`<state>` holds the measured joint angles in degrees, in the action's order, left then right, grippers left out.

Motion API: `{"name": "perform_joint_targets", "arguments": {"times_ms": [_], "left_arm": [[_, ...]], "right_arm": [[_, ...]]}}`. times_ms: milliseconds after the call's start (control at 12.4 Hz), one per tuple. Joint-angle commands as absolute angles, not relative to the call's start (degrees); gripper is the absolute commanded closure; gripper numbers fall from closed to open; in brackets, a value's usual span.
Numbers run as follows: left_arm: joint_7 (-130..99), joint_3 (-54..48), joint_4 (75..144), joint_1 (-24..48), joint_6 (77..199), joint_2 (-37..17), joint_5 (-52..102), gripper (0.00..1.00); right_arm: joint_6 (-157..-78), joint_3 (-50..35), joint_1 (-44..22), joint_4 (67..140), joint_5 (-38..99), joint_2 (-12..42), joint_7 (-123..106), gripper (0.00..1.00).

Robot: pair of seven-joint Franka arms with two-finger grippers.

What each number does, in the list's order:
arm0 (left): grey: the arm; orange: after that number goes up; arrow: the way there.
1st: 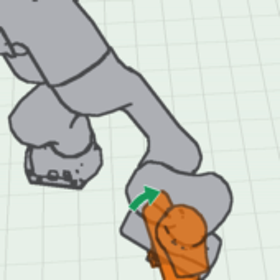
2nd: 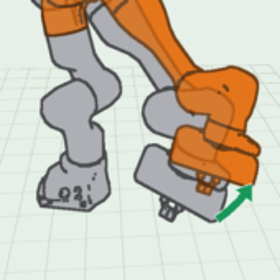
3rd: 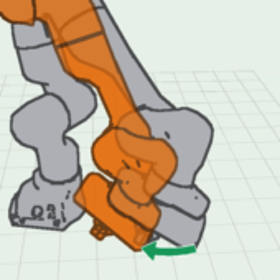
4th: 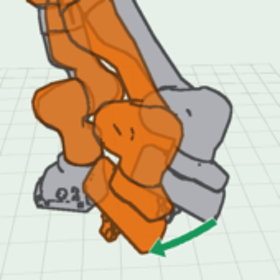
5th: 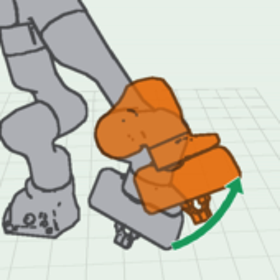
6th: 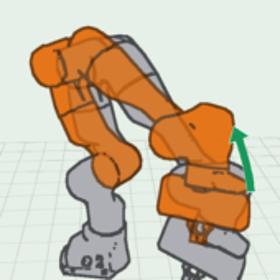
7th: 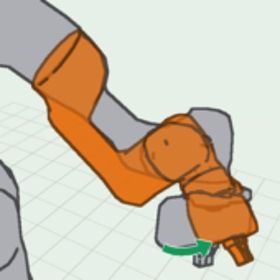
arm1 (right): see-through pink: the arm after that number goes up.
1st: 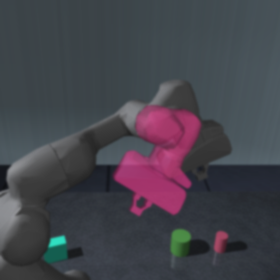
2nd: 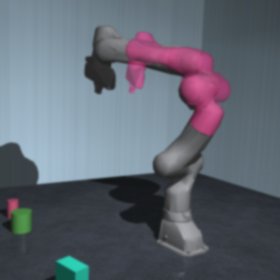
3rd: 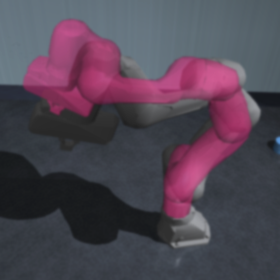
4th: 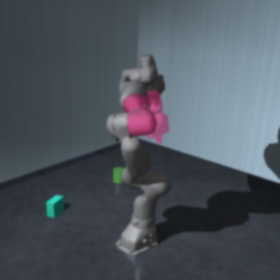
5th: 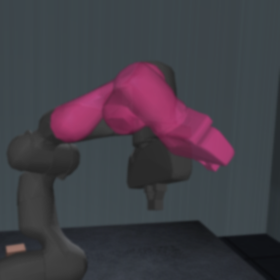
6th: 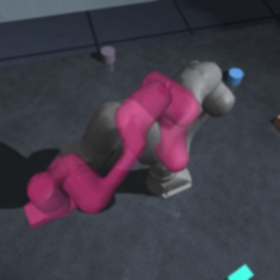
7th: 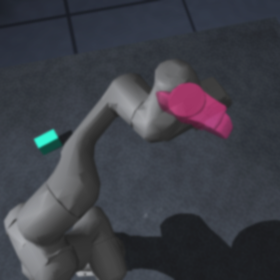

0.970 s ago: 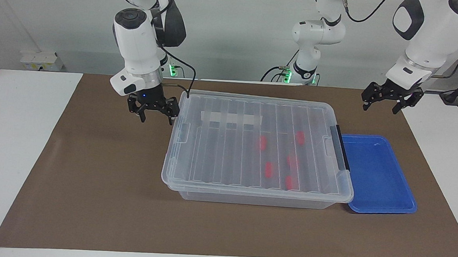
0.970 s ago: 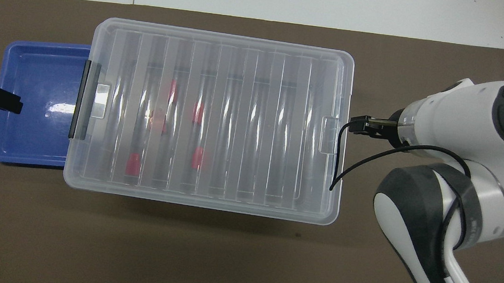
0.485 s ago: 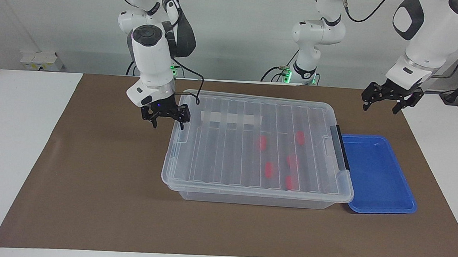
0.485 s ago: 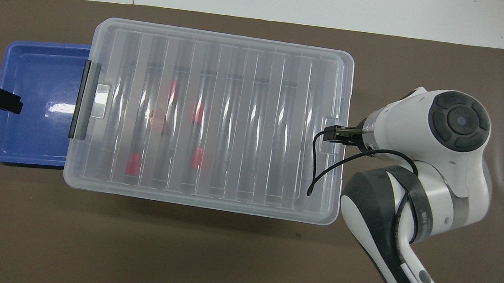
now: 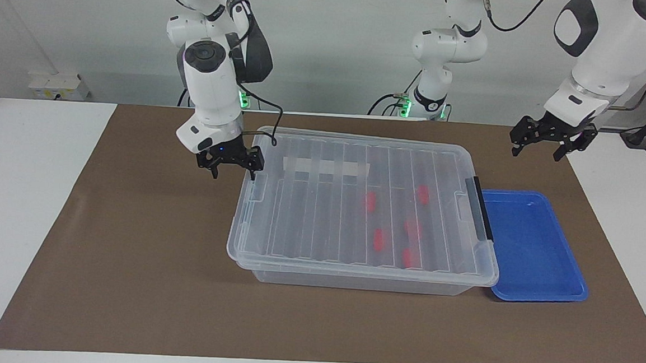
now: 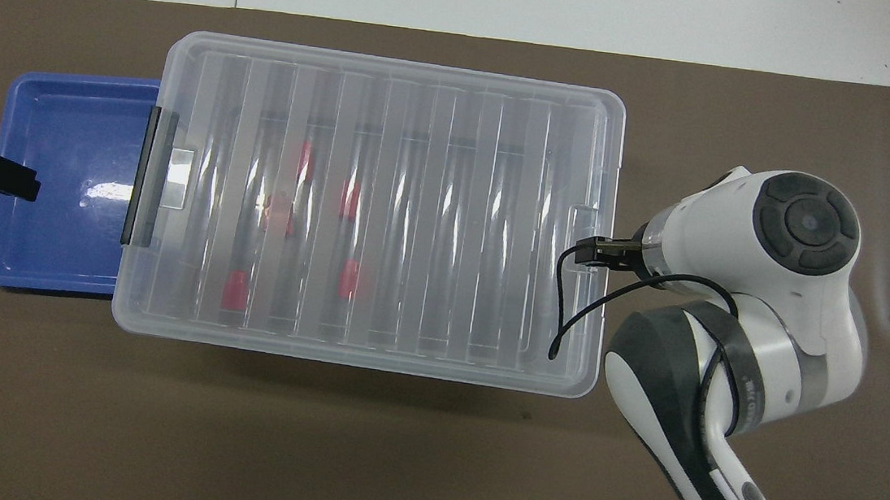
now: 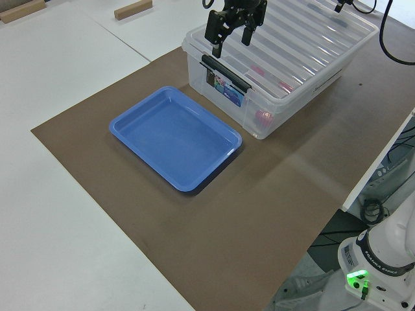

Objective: Place red block in blue tray from box
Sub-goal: 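Slide the clear lid away from the blue tray with the right gripper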

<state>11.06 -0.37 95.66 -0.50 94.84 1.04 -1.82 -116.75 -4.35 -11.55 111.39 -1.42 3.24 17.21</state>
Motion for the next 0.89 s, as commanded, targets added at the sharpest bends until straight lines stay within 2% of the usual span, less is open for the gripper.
{"name": "perform_joint_targets", "arguments": {"times_ms": [0, 809], "left_arm": [[11.3, -0.1, 97.4, -0.5, 95.4, 2.5, -1.3, 0.0], [11.3, -0.1, 97.3, -0.6, 95.4, 2.5, -1.3, 0.0]], "right_arm": [[-114.0, -4.6, -7.7, 113.1, -0.8, 1.4, 11.0, 0.0], [-113.3, -4.5, 4.7, 113.0, -1.0, 1.8, -14.8, 0.0]]}}
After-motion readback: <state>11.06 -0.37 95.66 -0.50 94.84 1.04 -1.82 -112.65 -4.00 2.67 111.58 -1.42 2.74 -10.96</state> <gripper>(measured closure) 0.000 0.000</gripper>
